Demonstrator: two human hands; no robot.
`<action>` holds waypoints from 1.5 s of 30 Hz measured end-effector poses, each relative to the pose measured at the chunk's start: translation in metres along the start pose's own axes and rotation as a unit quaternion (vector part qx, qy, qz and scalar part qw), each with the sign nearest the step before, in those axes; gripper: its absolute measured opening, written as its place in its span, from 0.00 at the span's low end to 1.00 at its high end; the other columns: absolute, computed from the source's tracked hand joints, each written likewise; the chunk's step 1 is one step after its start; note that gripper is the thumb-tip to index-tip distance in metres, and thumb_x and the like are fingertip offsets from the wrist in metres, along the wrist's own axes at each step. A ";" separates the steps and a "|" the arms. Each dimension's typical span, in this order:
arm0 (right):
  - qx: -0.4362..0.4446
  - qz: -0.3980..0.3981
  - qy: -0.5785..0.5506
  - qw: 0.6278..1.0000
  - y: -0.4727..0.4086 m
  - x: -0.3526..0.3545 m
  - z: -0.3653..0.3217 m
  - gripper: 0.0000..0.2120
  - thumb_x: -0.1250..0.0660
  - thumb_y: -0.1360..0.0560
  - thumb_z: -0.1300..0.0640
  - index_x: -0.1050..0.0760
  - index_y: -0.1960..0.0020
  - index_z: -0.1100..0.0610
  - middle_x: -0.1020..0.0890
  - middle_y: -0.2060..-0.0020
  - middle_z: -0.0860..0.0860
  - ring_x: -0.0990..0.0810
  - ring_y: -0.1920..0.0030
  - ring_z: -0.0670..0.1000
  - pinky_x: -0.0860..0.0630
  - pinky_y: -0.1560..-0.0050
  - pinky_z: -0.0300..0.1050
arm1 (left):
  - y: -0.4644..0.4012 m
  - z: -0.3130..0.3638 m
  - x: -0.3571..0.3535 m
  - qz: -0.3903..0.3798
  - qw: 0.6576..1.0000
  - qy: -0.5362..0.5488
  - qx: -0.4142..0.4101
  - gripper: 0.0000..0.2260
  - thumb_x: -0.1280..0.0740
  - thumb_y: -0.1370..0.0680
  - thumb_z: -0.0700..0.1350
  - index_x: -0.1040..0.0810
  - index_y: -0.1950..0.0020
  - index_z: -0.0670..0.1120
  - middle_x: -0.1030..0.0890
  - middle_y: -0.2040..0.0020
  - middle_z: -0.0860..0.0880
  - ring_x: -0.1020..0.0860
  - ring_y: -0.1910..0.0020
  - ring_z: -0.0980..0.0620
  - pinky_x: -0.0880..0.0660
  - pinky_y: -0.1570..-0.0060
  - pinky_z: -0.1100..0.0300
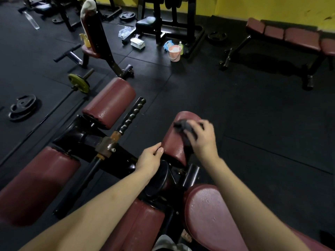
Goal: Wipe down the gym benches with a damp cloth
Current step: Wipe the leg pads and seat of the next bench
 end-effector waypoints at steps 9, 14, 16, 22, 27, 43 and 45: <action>-0.034 0.003 -0.033 0.999 0.050 -0.002 -0.024 0.17 0.23 0.24 0.57 0.18 0.36 0.55 0.22 0.43 0.55 0.25 0.46 0.54 0.31 0.41 0.37 | 0.015 0.020 -0.001 0.010 0.997 -0.064 -0.034 0.18 0.38 0.16 0.57 0.26 0.26 0.61 0.24 0.29 0.59 0.27 0.28 0.54 0.33 0.28 0.54; 0.026 -0.030 -0.029 0.999 0.051 -0.003 -0.019 0.16 0.25 0.23 0.58 0.18 0.35 0.55 0.23 0.44 0.56 0.27 0.46 0.54 0.29 0.43 0.41 | 0.005 0.016 -0.003 0.011 0.990 -0.139 -0.003 0.18 0.42 0.15 0.57 0.30 0.25 0.64 0.24 0.29 0.58 0.26 0.28 0.48 0.34 0.27 0.48; -0.007 0.003 -0.012 1.000 0.003 -0.001 -0.004 0.14 0.27 0.21 0.55 0.18 0.36 0.55 0.23 0.45 0.56 0.26 0.47 0.56 0.26 0.44 0.46 | -0.009 0.004 -0.003 -0.019 0.996 -0.086 0.024 0.18 0.42 0.16 0.58 0.29 0.26 0.63 0.23 0.29 0.56 0.27 0.27 0.49 0.36 0.25 0.47; -0.052 0.015 -0.012 0.998 -0.013 -0.002 -0.003 0.14 0.27 0.20 0.54 0.19 0.36 0.54 0.23 0.44 0.56 0.25 0.46 0.57 0.26 0.42 0.48 | 0.000 0.016 0.008 0.012 0.996 -0.086 -0.024 0.16 0.39 0.17 0.57 0.24 0.29 0.62 0.21 0.31 0.56 0.26 0.29 0.52 0.33 0.26 0.45; 0.000 -0.022 -0.055 0.998 0.086 -0.002 -0.037 0.19 0.22 0.26 0.61 0.18 0.35 0.55 0.22 0.43 0.56 0.27 0.46 0.52 0.30 0.42 0.38 | 0.003 0.012 -0.005 0.012 0.994 -0.092 -0.050 0.17 0.37 0.18 0.56 0.27 0.28 0.66 0.24 0.29 0.62 0.26 0.29 0.55 0.29 0.29 0.49; 0.007 -0.017 -0.050 0.999 0.078 -0.004 -0.032 0.19 0.22 0.26 0.62 0.17 0.36 0.55 0.22 0.42 0.57 0.26 0.46 0.55 0.30 0.42 0.40 | -0.003 0.015 -0.003 0.015 0.996 -0.083 -0.042 0.16 0.40 0.17 0.54 0.26 0.31 0.68 0.18 0.35 0.57 0.22 0.34 0.52 0.27 0.31 0.49; 0.044 -0.039 -0.047 0.997 0.068 -0.006 -0.024 0.19 0.23 0.25 0.62 0.18 0.35 0.56 0.22 0.42 0.57 0.26 0.46 0.56 0.27 0.42 0.44 | -0.010 0.012 -0.003 0.010 0.997 -0.075 -0.024 0.16 0.40 0.16 0.50 0.23 0.32 0.64 0.16 0.38 0.54 0.21 0.36 0.51 0.26 0.33 0.53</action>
Point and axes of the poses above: each hand's wrist, its own y-axis away from the middle knuckle, its own x-axis out of the back of the hand, z = x × y, the point moved 5 cm from there along -y, towards the middle knuckle
